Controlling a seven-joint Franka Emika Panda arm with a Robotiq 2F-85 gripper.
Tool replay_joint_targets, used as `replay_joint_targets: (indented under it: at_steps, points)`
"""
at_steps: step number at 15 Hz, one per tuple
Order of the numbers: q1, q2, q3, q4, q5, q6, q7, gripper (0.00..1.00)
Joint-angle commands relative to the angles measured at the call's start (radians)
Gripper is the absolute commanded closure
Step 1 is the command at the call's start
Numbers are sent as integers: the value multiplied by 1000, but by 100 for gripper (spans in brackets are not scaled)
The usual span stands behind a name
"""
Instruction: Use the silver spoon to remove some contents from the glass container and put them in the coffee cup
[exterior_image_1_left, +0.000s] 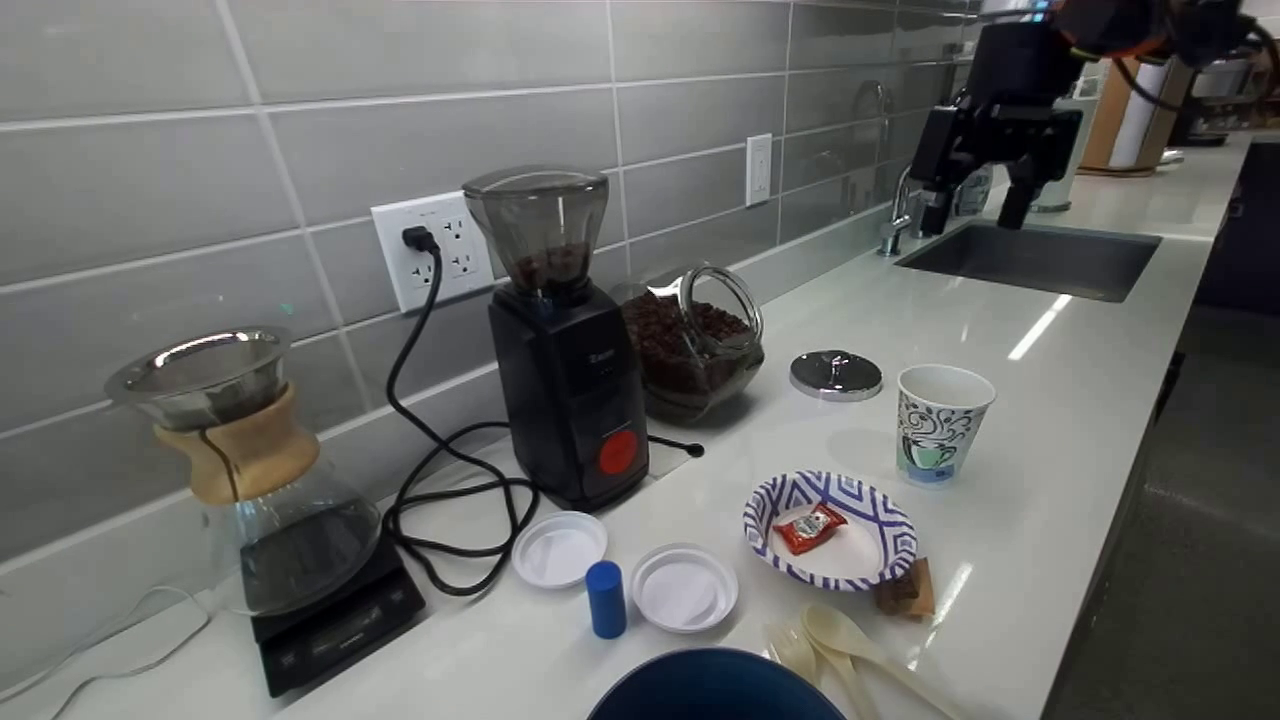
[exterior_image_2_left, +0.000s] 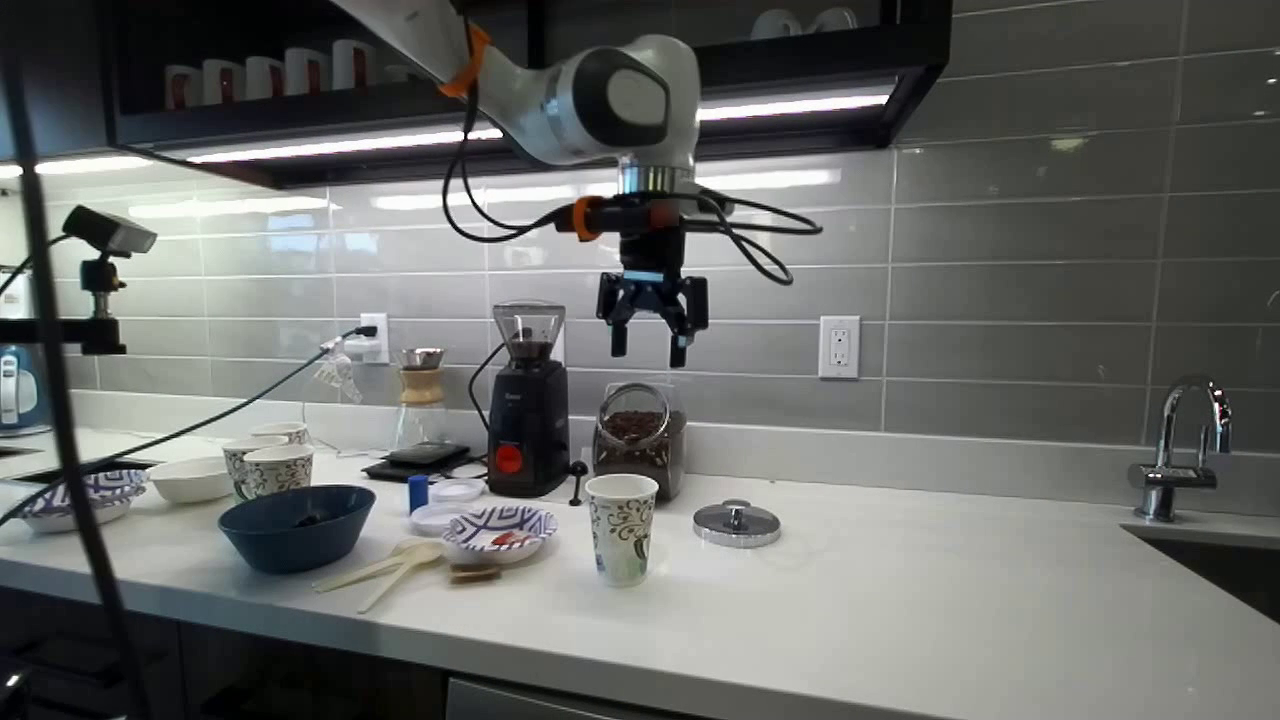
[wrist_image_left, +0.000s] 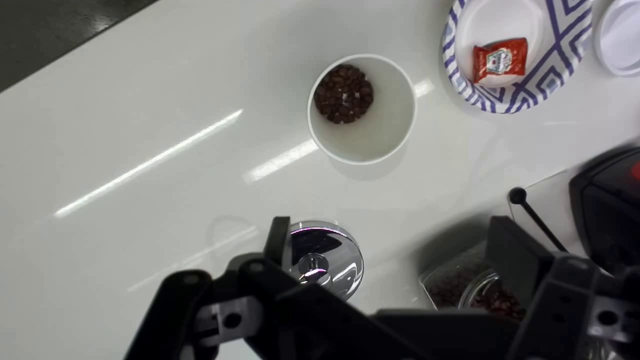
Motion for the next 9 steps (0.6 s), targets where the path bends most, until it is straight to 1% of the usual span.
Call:
replay_joint_targets:
  at_steps: [1,2,3,4,6,9]
  points:
    - [32,-247,23,-242,-146,107,147,0]
    - [34,-306,34,-291,-180,122,196,0]
    - [22,-164,25,-140,-114,56,115,0]
    - [26,-215,34,-182,-136,67,147,0]
    - [27,-282,42,-241,-149,77,169,0]
    - [26,-297,41,-267,-153,91,172,0]
